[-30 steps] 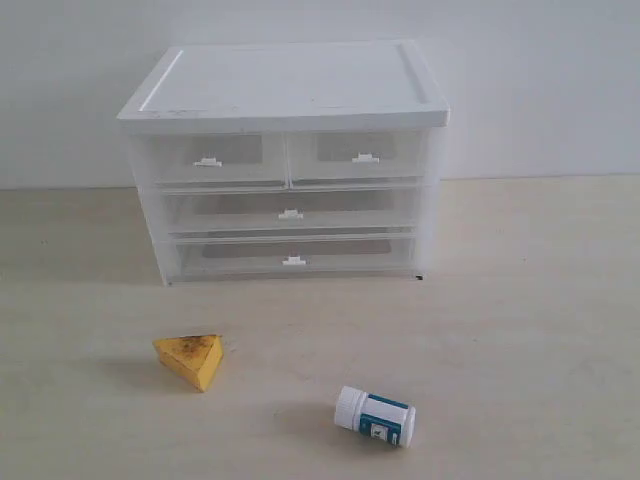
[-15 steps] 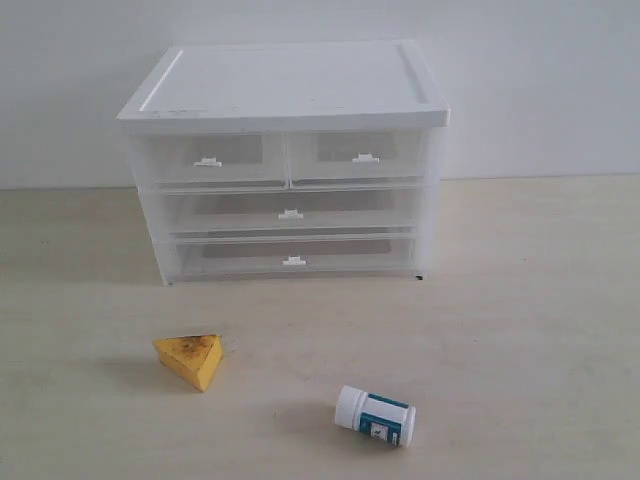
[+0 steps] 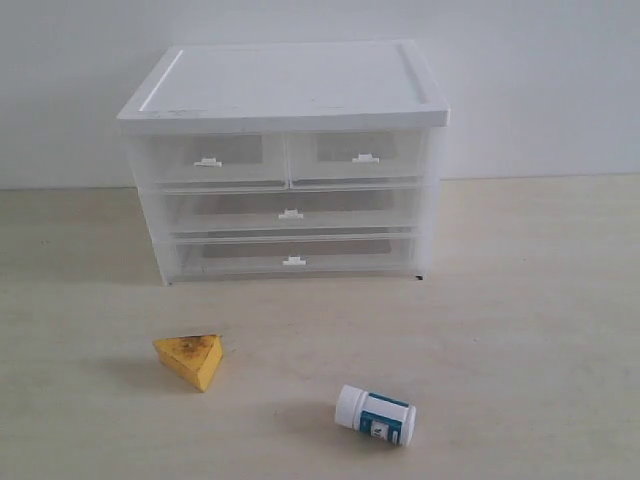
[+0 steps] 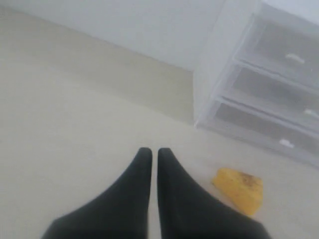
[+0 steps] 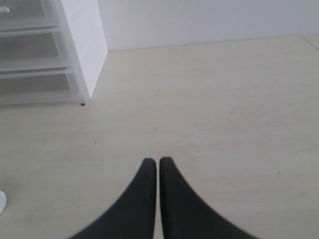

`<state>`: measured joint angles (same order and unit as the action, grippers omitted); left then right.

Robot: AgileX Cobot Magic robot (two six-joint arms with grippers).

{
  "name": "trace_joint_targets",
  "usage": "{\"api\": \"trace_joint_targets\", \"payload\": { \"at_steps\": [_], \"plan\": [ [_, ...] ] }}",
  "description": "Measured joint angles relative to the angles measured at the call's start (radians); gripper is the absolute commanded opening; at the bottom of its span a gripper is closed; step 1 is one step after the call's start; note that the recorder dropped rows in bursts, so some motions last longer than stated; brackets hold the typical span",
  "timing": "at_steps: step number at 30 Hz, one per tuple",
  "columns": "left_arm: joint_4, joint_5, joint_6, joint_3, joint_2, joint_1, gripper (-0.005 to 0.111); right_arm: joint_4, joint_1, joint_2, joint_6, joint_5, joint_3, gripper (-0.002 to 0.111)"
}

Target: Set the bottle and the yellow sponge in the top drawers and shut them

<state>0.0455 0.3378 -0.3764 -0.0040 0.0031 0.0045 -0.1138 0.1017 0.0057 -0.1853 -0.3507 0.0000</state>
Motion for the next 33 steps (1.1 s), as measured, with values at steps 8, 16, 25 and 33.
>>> {"api": "trace_joint_targets", "payload": {
  "at_steps": [8,16,25,33],
  "plan": [
    [-0.224,-0.072,-0.12,0.0,0.0,0.0,0.004,0.0,0.0,0.0,0.0,0.0,0.0,0.0],
    [-0.46,-0.157,-0.135,0.0,0.0,0.0,0.004,0.0,0.0,0.0,0.0,0.0,0.0,0.0],
    [-0.498,-0.195,-0.084,-0.008,0.0,0.0,0.004,0.0,0.0,0.0,0.0,0.0,0.0,0.0],
    [-0.503,-0.249,0.016,-0.117,0.025,0.0,0.004,0.0,0.0,0.0,0.0,0.0,0.0,0.0]
  ]
}}
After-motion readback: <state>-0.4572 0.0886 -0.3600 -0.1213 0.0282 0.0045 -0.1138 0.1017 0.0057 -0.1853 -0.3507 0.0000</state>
